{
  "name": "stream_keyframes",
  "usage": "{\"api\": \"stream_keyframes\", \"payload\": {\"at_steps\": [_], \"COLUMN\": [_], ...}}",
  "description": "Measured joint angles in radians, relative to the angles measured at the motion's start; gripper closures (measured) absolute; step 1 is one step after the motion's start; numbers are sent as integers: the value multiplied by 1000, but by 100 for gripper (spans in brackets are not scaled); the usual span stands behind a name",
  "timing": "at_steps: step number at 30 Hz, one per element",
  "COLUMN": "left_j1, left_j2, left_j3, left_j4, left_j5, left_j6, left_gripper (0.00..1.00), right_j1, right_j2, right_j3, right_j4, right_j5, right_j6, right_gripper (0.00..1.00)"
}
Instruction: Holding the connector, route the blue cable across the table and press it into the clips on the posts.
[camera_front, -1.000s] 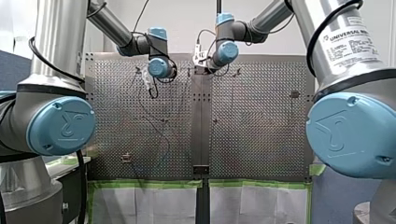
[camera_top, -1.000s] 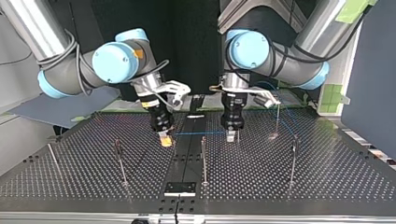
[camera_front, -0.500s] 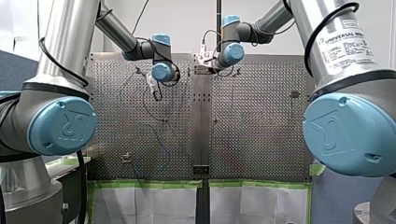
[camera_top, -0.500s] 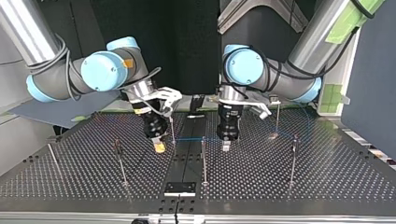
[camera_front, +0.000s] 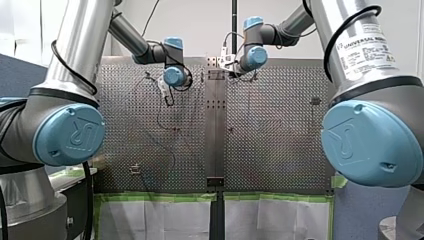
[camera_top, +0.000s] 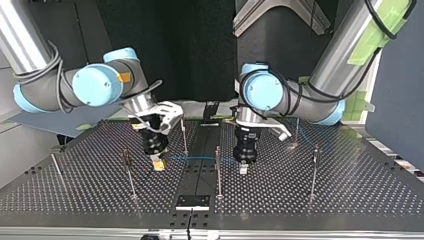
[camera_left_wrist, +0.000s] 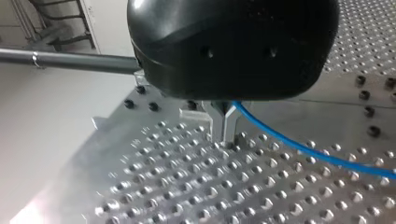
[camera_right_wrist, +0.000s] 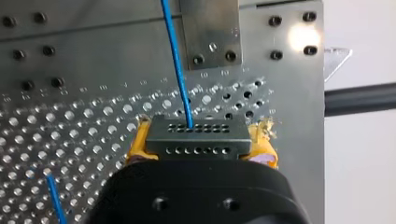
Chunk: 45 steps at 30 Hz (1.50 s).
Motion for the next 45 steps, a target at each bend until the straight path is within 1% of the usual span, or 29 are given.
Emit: {"api": "stream_keyframes", "payload": {"at_steps": [6,10,11,12,13,14,15,16,17,18,19,20,21,22,23,24,25,26,27,28,31,34,41,45], "left_j1": [15,28,30,31,32,32,32,31,29,28,26,24,23,22,21,20,19,18,17,15,9,5,-2,-12], "left_j2": [-55,-91,-96,-99,-102,-104,-105,-106,-106,-106,-106,-105,-105,-105,-105,-104,-104,-104,-104,-102,-89,-67,-11,19], "left_j3": [55,91,97,100,104,106,107,108,108,108,108,108,108,108,108,108,108,108,108,106,90,68,11,-19], "left_j4": [-14,-27,-29,-32,-37,-41,-44,-50,-55,-61,-70,-78,-86,-96,-104,-112,-124,-132,-140,-151,-176,-184,-140,-119], "left_j5": [1,2,2,2,3,3,3,2,2,1,1,-1,-2,-6,-9,-13,-16,-19,-22,-26,-33,-34,-23,-19], "left_j6": [-2,-2,-2,-2,-1,-1,0,1,2,2,2,3,4,5,7,10,16,21,26,32,42,40,11,8], "left_gripper": [100,100,95,95,89,77,77,68,56,56,46,39,39,28,20,20,11,5,5,0,0,0,0,0], "right_j1": [-23,-34,-36,-38,-39,-40,-42,-43,-44,-44,-45,-45,-45,-45,-46,-46,-46,-46,-46,-46,-46,-46,-47,-46], "right_j2": [12,19,20,21,22,22,23,23,23,23,23,23,23,24,24,24,24,24,24,24,24,24,24,24], "right_j3": [-2,-2,-2,-2,-2,-2,-2,-2,-2,-2,-2,-2,-2,-2,-2,-2,-2,-2,-2,-2,-2,-2,-2,-2], "right_j4": [-2,-4,-4,-4,-4,-4,-4,-4,-4,-4,-4,-4,-4,-4,-4,-4,-4,-4,-4,-4,-4,-4,-3,-2], "right_j5": [-6,-17,-18,-20,-21,-22,-23,-23,-24,-24,-25,-25,-25,-25,-25,-25,-25,-25,-25,-25,-25,-25,-26,-26], "right_j6": [1,1,1,1,1,1,1,1,1,1,1,1,1,1,1,1,1,1,1,1,1,1,-1,0], "right_gripper": [100,100,100,100,100,100,100,100,100,100,100,100,100,100,100,100,100,100,100,100,100,100,100,100]}}
